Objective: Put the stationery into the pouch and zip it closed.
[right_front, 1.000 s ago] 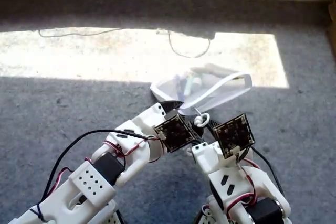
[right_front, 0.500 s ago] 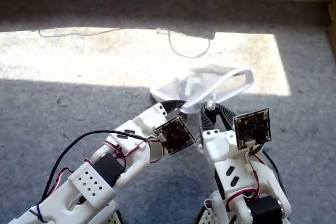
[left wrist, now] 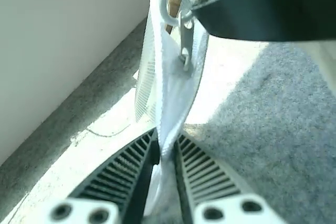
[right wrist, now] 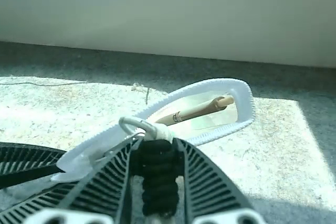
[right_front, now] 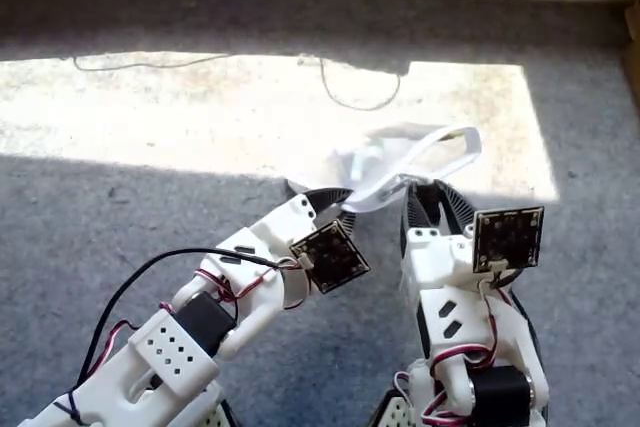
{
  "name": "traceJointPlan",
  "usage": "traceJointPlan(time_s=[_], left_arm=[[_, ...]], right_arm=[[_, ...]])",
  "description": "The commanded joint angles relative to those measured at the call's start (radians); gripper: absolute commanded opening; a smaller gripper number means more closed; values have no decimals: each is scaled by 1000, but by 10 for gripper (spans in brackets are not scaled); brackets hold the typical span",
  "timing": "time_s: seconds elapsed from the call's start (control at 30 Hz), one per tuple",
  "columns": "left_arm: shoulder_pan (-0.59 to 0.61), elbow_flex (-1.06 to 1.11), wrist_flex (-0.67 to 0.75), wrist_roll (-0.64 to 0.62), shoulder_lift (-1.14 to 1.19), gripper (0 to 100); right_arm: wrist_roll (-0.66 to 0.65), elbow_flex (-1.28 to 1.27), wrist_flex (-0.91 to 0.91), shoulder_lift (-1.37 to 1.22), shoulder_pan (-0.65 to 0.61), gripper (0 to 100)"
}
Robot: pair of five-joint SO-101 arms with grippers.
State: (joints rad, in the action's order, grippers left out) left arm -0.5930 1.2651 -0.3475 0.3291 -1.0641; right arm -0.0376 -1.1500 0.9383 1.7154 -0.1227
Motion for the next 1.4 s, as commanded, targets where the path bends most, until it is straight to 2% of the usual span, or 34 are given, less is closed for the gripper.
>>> traceJointPlan(time_s=[0.0,0.77,0.87,1.07,1.37], left_arm=[[41,-16,-38,-14,-16,5],[58,-16,-43,-12,-16,5],[58,-7,-44,-12,-44,5],[50,-4,-153,-17,-183,5],[2,42,-146,-17,-251,6]], right_arm=[[11,-27,-104,10,62,5],[84,-42,-150,10,260,5],[84,-42,-148,10,257,5],[86,-42,-145,10,254,5],[80,-42,-119,10,185,5]])
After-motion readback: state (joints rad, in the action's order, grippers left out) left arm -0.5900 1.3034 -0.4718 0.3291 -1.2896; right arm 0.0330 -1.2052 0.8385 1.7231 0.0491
